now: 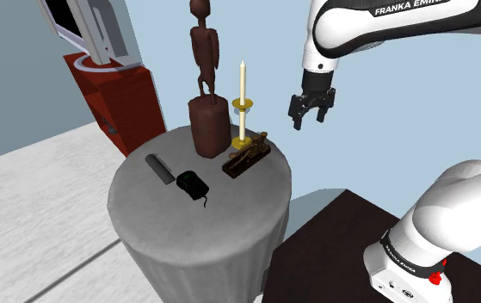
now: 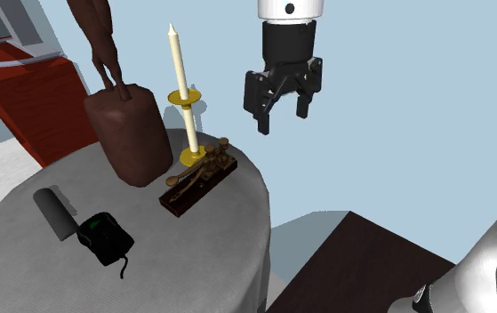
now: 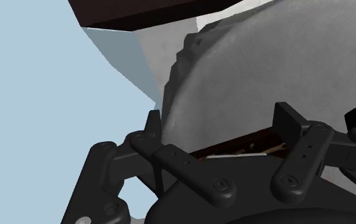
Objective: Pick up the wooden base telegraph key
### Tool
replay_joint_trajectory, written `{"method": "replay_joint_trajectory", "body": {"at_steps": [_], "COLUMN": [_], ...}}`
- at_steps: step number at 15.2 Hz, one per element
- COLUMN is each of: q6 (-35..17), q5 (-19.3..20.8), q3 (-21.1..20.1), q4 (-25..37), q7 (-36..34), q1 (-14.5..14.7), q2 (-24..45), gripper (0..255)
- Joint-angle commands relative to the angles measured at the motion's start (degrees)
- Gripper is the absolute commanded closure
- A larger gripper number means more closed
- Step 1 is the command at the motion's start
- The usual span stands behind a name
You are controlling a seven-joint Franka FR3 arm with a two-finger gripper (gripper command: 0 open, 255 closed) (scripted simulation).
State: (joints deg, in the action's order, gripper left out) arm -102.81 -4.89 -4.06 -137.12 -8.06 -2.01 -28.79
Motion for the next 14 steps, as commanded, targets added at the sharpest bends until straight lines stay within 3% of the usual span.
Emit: {"method": "replay_joint_trajectory", "body": {"at_steps": [1,14], "q6": [-3.23,-17.78], "q5": [-0.93,-3.39], "q3": [-0.77,-2.59], "q4": [1.36,17.45], "q7": [-2.4,-15.25], "q1": [-0.13,-0.9], "q2": [4.14,31.97], "gripper": [0,0]}}
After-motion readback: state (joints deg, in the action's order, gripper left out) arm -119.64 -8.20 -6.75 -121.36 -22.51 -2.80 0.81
